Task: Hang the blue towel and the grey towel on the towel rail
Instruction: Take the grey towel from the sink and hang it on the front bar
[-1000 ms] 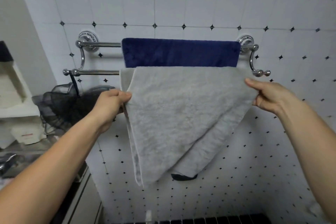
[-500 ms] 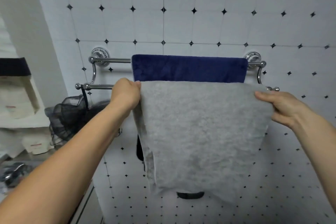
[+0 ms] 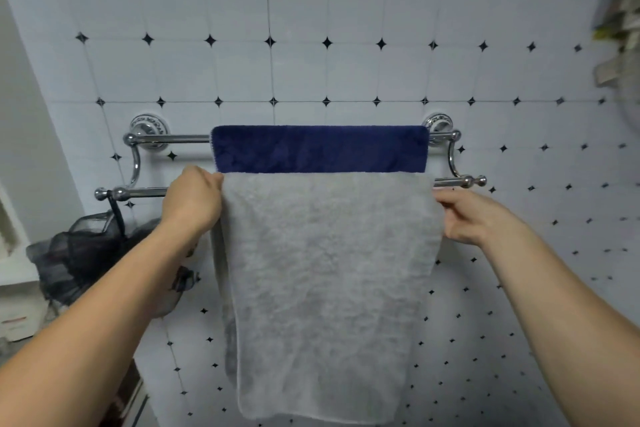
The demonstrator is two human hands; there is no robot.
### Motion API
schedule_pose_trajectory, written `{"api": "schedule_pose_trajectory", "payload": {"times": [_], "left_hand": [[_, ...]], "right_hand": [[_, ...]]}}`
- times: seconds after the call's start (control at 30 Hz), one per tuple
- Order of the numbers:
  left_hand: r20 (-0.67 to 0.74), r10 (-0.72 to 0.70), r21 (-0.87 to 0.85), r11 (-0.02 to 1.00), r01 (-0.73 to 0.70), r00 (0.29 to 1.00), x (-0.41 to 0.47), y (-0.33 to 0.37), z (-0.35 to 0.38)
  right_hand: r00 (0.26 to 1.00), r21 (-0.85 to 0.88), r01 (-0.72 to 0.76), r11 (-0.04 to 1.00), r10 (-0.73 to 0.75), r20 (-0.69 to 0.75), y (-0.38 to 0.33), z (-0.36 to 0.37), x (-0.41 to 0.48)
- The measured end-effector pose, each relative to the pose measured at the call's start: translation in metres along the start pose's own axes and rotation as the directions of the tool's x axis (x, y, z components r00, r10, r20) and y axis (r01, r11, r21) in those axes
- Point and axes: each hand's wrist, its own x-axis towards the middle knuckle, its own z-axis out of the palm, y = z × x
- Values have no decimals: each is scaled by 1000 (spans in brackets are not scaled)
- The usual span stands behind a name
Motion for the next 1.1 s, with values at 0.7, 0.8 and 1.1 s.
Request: {"api": "schedule_pose_trajectory", "payload": {"times": [0.7, 0.8, 1.1], "left_hand": [[-95, 122, 57, 992, -117, 988, 4, 4, -12], [-95, 119, 6, 993, -119, 988, 2, 8, -11], [64, 46, -195, 980, -33, 997, -23, -11, -1]], "right_hand": [[845, -386, 288, 876, -422, -328, -26, -11, -8], [769, -467, 355, 810, -537, -347, -33, -2, -10], [955, -661, 144, 736, -279, -103, 6, -17, -11]]}}
